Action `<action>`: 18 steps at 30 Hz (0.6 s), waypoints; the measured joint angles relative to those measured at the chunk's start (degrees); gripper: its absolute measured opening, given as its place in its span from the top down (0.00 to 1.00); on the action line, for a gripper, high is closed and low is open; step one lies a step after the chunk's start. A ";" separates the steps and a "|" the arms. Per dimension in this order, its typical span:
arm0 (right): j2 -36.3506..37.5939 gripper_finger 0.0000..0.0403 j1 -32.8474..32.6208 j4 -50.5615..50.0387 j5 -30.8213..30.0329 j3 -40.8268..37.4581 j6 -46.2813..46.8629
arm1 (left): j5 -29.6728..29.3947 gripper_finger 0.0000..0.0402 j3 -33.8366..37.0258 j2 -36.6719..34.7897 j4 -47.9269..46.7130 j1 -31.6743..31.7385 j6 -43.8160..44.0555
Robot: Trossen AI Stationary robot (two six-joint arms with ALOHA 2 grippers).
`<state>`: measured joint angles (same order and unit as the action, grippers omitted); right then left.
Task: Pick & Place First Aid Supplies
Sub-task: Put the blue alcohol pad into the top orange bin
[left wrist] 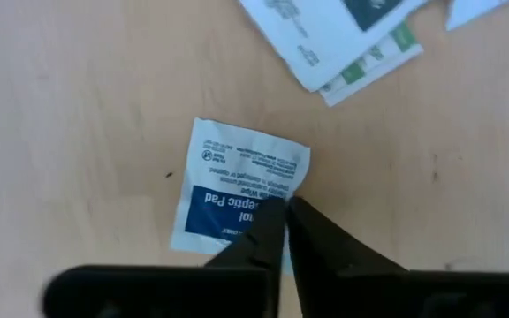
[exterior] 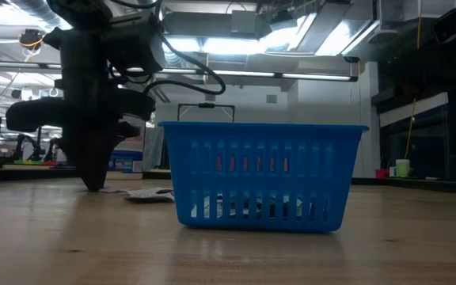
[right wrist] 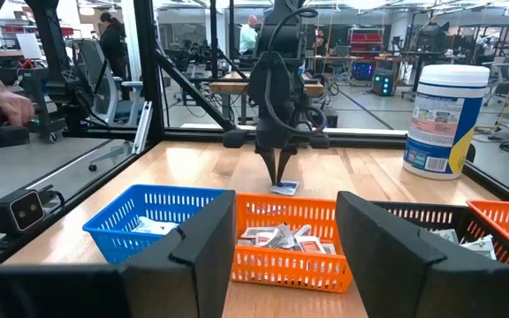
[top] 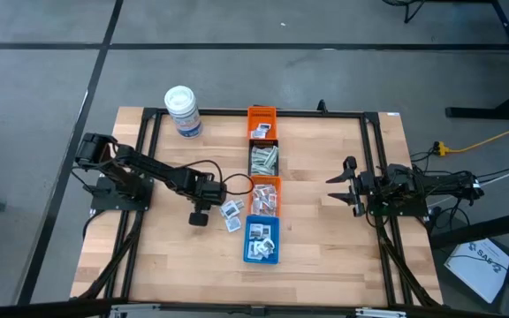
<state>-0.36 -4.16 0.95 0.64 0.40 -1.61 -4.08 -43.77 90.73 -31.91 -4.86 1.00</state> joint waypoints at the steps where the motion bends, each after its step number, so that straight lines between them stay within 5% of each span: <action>1: 0.00 0.52 0.02 0.00 0.00 -0.02 0.00 | -0.12 0.98 0.00 0.01 0.04 0.00 0.76; 18: 0.00 0.52 0.01 -0.02 0.00 -0.02 0.00 | 1.47 1.00 -6.37 0.35 0.59 0.20 11.95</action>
<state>-0.36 -4.15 0.93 0.64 0.38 -1.61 -2.61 -50.14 91.08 -31.32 -4.67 12.95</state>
